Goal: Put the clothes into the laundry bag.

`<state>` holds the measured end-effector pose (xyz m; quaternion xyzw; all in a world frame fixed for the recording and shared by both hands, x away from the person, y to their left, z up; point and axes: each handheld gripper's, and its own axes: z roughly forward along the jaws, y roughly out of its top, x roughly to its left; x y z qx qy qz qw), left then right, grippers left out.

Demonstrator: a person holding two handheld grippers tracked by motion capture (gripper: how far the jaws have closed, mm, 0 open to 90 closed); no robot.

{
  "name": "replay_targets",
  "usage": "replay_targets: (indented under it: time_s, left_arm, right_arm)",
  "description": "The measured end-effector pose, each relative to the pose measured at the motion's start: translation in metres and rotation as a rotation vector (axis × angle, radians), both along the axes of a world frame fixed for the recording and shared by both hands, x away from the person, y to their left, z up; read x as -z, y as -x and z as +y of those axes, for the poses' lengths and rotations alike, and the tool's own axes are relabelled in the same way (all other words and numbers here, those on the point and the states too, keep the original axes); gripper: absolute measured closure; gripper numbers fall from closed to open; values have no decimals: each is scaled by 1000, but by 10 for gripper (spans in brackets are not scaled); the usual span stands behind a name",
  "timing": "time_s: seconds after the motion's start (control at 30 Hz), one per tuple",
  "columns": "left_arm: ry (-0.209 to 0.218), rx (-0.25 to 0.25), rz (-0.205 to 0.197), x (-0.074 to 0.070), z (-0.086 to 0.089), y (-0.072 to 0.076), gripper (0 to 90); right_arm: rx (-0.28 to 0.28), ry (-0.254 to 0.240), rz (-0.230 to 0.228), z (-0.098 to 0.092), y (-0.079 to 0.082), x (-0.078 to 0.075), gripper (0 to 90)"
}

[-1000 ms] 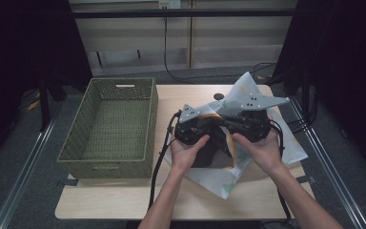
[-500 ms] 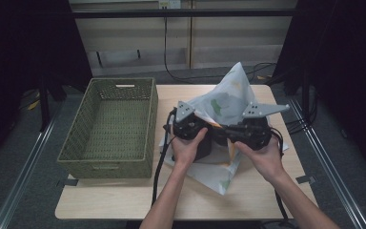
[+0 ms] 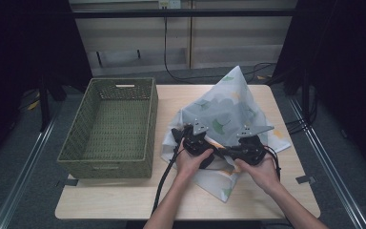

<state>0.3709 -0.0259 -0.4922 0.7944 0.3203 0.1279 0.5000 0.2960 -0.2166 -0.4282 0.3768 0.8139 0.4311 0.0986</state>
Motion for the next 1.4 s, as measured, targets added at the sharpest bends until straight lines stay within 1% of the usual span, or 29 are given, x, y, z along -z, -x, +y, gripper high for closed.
replay_targets:
  time_s: [0.1,0.17,0.23,0.3,0.33,0.4,0.5,0.57,0.6,0.63,0.7,0.73,0.77,0.8,0.83,0.87,0.9,0.93,0.97,1.0,1.03,1.07,1.13,1.17,1.2,1.3,1.33,1.37,1.4]
  left_arm:
    - [-12,22,8,-6,6,4,445]
    - [-4,50,4,-13,13,9,328]
    - [-9,78,-24,-21,22,17,274]
    - [-22,83,-51,-28,32,25,235]
    - [1,81,-50,-32,38,30,211]
    - [-3,78,-81,-37,46,39,197]
    - [-39,65,-99,-36,52,48,191]
    - [-114,48,-98,-31,52,52,172]
    - [-125,50,-103,-26,52,53,160]
    - [-144,31,-107,-23,51,53,160]
    - [-146,25,-85,-18,52,51,139]
    - [-153,23,-55,-13,52,47,133]
    - [-178,15,-49,-12,52,46,127]
    - [-188,6,-41,-9,52,44,115]
    - [-196,18,-23,-7,53,41,100]
    - [-223,10,-19,-3,52,39,115]
    - [-232,15,-23,1,51,37,147]
    - [-267,13,11,7,48,34,187]
    - [-286,13,37,11,48,33,235]
    - [-310,4,38,13,48,33,321]
    - [-295,-20,32,13,50,33,404]
    - [-275,-39,34,12,53,31,531]
    - [-213,-23,80,9,59,25,739]
    - [-206,-22,84,8,59,25,780]
    - [-190,-4,72,5,58,25,804]
    - [-58,34,81,-8,58,27,830]
    - [-19,57,77,-17,56,28,831]
    - [-11,63,65,-23,54,29,833]
    - [14,76,54,-33,50,30,834]
  right_arm:
    - [-1,7,7,1,-2,4,887]
    - [-1,-3,4,-2,-2,4,886]
    - [4,-9,-1,-4,-2,4,887]
    - [9,-11,-5,-6,-3,3,886]
    - [16,-9,-3,-7,-3,3,886]
    - [21,-7,-5,-8,-4,4,886]
    - [23,-1,-10,-9,-4,3,885]
    - [24,-3,-11,-10,-4,2,885]
    - [24,-2,-13,-10,-4,2,884]
    - [25,-5,-11,-11,-4,2,884]
    - [23,-6,-11,-12,-4,2,883]
    - [25,-5,-13,-12,-4,1,883]
    - [24,-3,-17,-12,-3,1,883]
    - [22,-3,-16,-12,-3,1,883]
    - [23,-4,-16,-13,-3,1,883]
    - [24,-3,-15,-13,-3,1,883]
    - [21,-2,-15,-13,-3,1,883]
    - [21,-2,-17,-13,-3,1,883]
    - [20,-3,-22,-12,-3,0,883]
    - [18,-3,-21,-12,-3,-1,884]
    - [18,-8,-21,-12,-2,-2,884]
    - [16,-8,-27,-11,-2,-3,884]
    - [13,-13,-33,-10,-2,-6,885]
    - [12,-18,-33,-8,-2,-8,885]
    - [7,-20,-39,-7,-2,-9,885]
    - [-15,-31,-55,1,-1,-15,886]
    - [-19,-34,-62,2,0,-17,886]
    - [-26,-42,-72,5,1,-20,887]
    - [-29,-49,-75,7,2,-22,887]
